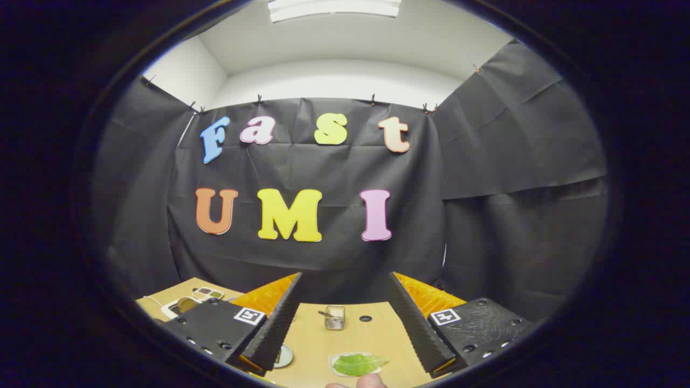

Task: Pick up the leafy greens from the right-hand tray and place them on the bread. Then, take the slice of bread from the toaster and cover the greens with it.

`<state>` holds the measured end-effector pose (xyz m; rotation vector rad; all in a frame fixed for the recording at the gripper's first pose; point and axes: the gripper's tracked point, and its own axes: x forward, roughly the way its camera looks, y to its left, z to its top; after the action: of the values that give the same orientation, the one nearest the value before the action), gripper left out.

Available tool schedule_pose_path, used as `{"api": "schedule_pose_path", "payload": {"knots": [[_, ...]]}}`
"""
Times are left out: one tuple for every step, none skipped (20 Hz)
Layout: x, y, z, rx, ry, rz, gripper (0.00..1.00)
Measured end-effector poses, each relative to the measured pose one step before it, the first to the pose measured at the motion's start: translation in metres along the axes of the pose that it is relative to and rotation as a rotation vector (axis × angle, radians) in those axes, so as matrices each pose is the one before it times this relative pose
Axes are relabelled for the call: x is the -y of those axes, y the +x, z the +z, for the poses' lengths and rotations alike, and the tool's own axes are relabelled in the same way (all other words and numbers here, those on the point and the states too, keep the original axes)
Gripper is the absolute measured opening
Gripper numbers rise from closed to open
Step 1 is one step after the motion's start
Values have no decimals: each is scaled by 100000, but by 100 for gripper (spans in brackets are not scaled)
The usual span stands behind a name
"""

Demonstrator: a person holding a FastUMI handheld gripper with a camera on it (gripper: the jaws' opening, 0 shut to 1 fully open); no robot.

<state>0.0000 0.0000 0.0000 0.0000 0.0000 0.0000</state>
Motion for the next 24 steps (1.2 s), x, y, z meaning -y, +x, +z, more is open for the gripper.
{"api": "schedule_pose_path", "payload": {"knots": [[322,-233,-232,-598,-112,-846,95],[265,-33,-95,-443,236,-765,95],[195,-101,-128,-827,-86,-130,95],[169,99,-282,-818,-647,-758,95],[434,109,15,-432,-193,-821,95],[67,-8,22,-414,731,-295,95],[105,50,156,-158,882,-292,95],[133,33,29,330,465,8,95],[69,126,118,211,-2,-438,95],[160,198,-141,-138,79,-210,95],[60,58,-78,-482,-156,-322,95],[58,72,-272,-553,-348,-141,95],[-48,23,-41,-353,-227,153,95],[-115,-1,-142,-404,-266,440,95],[-109,34,-58,-410,-245,598,95],[22,141,-254,-685,-515,597,95],[201,168,-256,-569,-926,165,95],[266,205,-282,-636,-1118,163,95],[256,122,-343,-667,-742,556,95],[73,157,-520,-876,-223,1135,95],[302,252,-613,-1235,-4,509,95],[632,294,-823,-1275,4,184,95],[605,245,-744,-1287,312,324,95],[747,364,-971,-1702,9,-237,95]]}}
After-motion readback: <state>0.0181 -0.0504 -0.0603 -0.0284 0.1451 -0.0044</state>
